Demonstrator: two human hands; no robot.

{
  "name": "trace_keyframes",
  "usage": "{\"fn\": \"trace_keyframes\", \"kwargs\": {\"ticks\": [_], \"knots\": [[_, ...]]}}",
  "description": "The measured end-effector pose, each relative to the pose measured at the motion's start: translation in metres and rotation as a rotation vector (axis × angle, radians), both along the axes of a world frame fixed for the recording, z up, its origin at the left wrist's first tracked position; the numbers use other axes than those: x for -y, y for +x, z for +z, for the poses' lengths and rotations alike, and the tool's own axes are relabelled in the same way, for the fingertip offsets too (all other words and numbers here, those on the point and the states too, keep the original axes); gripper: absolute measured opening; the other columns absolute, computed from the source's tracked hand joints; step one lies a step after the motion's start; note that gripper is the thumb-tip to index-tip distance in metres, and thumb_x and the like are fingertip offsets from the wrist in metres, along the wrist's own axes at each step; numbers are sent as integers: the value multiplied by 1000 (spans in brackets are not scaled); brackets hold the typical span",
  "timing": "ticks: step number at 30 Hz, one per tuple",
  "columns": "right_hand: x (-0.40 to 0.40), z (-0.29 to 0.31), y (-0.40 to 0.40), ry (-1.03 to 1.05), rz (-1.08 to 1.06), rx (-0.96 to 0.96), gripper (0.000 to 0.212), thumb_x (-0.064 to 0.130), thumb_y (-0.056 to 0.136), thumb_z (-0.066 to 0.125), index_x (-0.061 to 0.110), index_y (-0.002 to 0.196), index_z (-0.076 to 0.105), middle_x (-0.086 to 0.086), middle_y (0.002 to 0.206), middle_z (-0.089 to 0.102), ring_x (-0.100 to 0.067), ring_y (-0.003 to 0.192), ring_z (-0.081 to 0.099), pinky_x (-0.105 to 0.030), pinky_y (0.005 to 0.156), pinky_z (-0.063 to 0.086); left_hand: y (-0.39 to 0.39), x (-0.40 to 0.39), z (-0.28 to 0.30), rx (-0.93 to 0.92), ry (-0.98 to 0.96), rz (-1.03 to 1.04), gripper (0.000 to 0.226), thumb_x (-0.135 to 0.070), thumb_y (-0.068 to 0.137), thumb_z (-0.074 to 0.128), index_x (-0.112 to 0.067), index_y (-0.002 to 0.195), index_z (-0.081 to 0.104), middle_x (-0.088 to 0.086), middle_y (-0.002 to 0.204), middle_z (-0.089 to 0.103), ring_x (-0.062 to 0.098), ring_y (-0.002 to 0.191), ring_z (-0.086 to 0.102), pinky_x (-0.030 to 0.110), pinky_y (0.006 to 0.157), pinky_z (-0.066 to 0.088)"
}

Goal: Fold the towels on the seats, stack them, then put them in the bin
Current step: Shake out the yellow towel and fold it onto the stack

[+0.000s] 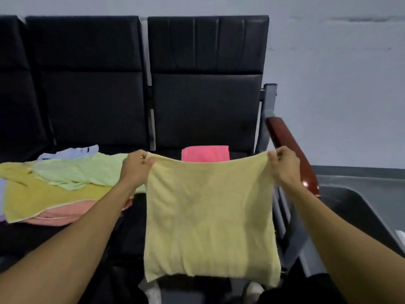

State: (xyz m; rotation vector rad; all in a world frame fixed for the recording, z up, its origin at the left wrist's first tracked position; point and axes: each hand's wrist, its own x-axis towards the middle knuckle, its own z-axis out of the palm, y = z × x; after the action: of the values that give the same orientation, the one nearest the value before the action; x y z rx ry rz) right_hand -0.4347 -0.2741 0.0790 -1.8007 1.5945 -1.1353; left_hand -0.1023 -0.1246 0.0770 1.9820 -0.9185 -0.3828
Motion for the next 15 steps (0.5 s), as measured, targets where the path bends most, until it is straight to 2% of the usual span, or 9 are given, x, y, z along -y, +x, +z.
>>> {"fn": "trace_keyframes", "kwargs": {"ticks": [3, 5, 8, 10, 13, 15], "knots": [[17, -30, 13, 25, 10, -2, 14, 16, 101, 49, 8, 94, 58, -4, 91, 60, -20, 87, 54, -28, 72, 35, 2, 22, -32, 2, 44, 52, 32, -16, 97, 59, -11, 69, 44, 5, 64, 47, 22, 63, 42, 36, 57, 34], [25, -43, 22, 63, 0, 19, 17, 16, 101, 49, 5, 92, 59, -1, 83, 59, -21, 85, 54, -30, 73, 37, 3, 32, -43, -45, 43, 107, 30, -15, 97, 59, -11, 70, 46, 4, 64, 46, 21, 61, 41, 33, 55, 31], [29, -58, 30, 115, -11, 48, 20, 16, 101, 49, 2, 89, 59, 3, 73, 54, -20, 81, 53, -30, 68, 38, 3, 39, -52, -102, 47, 153, 19, -17, 96, 63, -11, 78, 62, 4, 74, 60, 23, 72, 55, 33, 63, 48], [24, -63, 32, 157, -1, 97, 20, 16, 101, 51, 4, 88, 60, 3, 74, 56, -15, 74, 53, -27, 58, 38, 0, 37, -56, -174, 42, 160, 14, -17, 95, 66, -11, 81, 67, 8, 81, 66, 26, 78, 63, 41, 74, 59], [10, -69, 35, 215, 2, 172, 21, 18, 99, 55, 6, 85, 63, 0, 69, 61, -16, 66, 57, -27, 56, 43, -14, 29, -61, -233, 52, 127, 18, -14, 92, 66, -11, 75, 65, 13, 81, 70, 32, 77, 66, 45, 77, 58], [-3, -74, 39, 250, 12, 209, 22, 22, 99, 57, 10, 81, 63, -3, 62, 62, -21, 59, 61, -37, 59, 52, -27, 25, -63, -257, 55, 92, 17, -14, 90, 67, -8, 74, 65, 16, 82, 71, 37, 83, 69, 50, 79, 59]]}}
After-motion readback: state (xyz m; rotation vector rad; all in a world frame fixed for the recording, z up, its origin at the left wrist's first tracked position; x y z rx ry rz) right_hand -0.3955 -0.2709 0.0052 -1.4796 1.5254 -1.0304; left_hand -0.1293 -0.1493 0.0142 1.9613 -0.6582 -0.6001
